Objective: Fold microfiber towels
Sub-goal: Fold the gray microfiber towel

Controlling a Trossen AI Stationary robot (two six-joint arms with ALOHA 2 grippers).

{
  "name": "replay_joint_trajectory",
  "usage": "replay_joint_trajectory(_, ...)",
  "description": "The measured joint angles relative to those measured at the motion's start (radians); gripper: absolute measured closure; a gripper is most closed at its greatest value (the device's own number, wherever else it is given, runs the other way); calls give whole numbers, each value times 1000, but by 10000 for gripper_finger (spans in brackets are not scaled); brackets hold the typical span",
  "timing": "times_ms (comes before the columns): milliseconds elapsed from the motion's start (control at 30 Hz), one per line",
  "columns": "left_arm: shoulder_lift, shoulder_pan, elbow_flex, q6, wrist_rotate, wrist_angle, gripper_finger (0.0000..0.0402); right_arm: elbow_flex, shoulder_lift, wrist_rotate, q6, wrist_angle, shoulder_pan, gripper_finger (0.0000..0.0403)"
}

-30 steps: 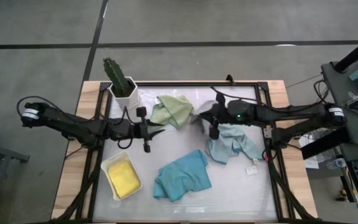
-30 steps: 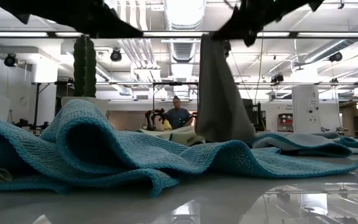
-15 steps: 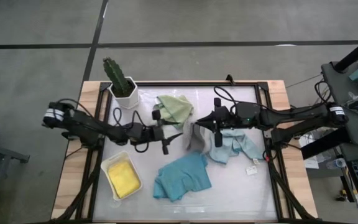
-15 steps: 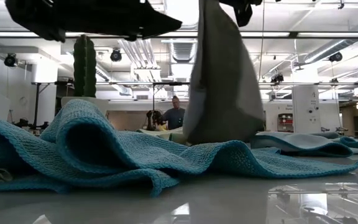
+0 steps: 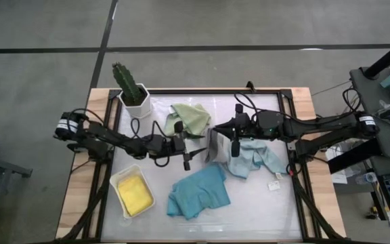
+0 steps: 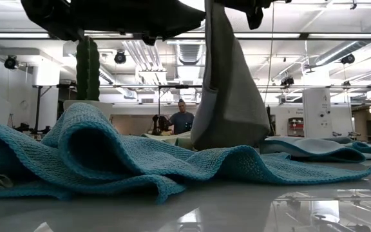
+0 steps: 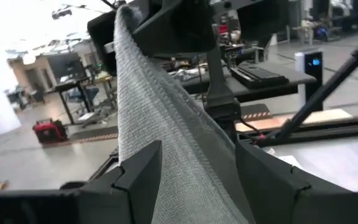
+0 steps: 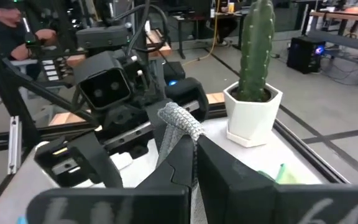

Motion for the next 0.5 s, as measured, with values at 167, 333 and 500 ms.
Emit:
replay_joint_trajectory(167,59,7,43,-11,-65,0,212,0,0,3,0,8,0,394)
replay_joint_trajectory(333,144,11,112,-60,-230,0,213,0,0,17,0,31,0,394)
replay_joint_trajectory(500,189,4,124,-71,-353,-30,239,0,0,19,0,31,0,394)
